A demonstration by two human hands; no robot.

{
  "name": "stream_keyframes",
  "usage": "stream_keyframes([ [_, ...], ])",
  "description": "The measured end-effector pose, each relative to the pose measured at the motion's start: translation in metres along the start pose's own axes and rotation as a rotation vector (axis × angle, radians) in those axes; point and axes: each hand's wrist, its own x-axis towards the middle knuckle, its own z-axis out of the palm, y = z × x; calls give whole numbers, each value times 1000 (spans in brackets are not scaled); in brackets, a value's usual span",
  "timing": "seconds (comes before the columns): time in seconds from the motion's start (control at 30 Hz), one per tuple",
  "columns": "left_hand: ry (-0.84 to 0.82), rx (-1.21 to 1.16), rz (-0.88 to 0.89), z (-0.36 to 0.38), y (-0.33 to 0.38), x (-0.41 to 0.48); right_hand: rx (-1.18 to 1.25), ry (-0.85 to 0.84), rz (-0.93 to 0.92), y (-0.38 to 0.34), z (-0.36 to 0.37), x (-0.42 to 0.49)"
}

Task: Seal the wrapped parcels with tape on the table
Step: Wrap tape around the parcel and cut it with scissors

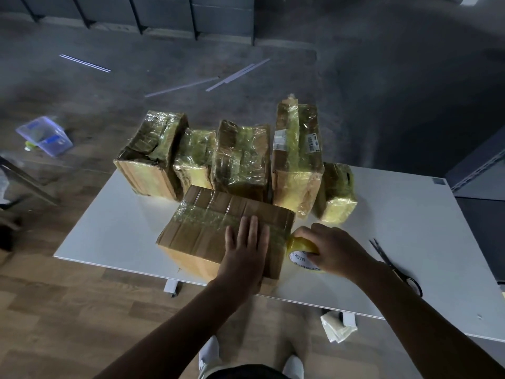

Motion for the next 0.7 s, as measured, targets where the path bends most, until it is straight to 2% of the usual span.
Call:
stream_keyframes([
  [0.1, 1, 4, 1, -1, 4, 3, 36, 16, -3, 1, 4, -1],
  [0.23, 86, 31, 101, 0, 18, 2, 109, 35, 17, 6, 12, -4],
  [0.3, 133, -45, 84, 4, 20, 4, 160, 34, 28, 6, 16, -6],
  [0.4, 125, 5, 108, -2, 22, 5, 287, 59, 60, 9, 21, -9],
  [0.47, 57, -8, 146, -5, 20, 2, 344, 63, 82, 11, 22, -11],
  [0.5, 106, -35, 161, -5, 19, 2, 358, 68, 88, 11, 21, -12],
  [0.7, 170, -175, 125, -26, 2, -12, 440, 285, 13, -2, -35, -5],
])
